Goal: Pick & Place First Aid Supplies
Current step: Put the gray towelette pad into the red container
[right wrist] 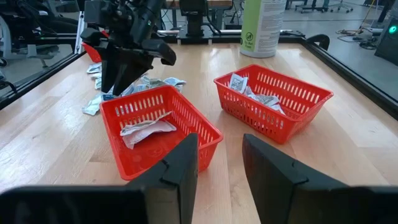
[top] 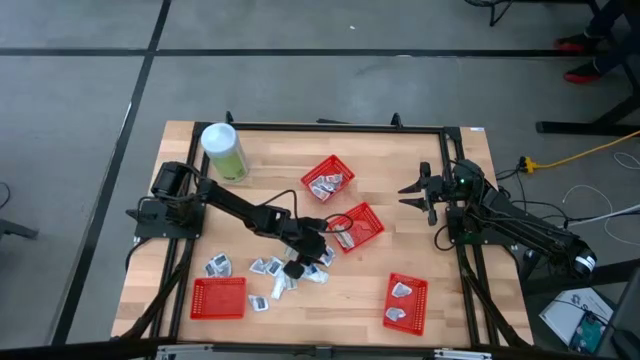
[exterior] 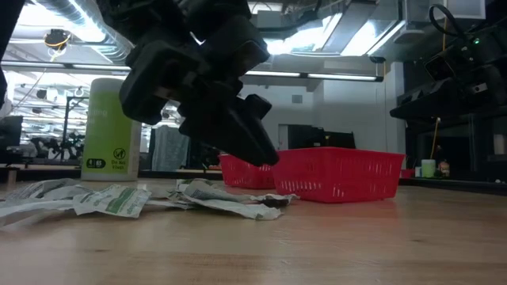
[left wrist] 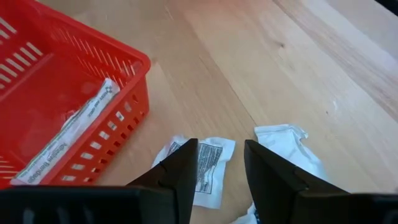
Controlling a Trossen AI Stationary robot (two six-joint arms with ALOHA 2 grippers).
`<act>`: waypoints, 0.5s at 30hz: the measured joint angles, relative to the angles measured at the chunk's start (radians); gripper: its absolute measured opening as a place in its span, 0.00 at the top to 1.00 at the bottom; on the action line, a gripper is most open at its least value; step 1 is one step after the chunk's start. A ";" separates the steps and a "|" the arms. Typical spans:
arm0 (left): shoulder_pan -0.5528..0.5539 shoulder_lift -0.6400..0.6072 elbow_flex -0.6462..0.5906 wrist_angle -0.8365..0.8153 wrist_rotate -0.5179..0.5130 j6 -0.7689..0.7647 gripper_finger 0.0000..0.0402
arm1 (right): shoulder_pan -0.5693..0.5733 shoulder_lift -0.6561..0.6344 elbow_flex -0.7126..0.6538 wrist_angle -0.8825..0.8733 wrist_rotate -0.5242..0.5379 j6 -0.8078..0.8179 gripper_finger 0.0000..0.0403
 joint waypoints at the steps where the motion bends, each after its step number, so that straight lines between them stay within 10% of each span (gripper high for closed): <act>1: 0.000 0.000 0.000 0.002 -0.006 0.001 0.69 | 0.000 0.000 0.000 0.000 0.000 0.000 0.69; 15: -0.005 0.104 0.001 0.064 -0.080 -0.017 0.70 | 0.000 0.000 0.000 0.000 0.000 0.000 0.69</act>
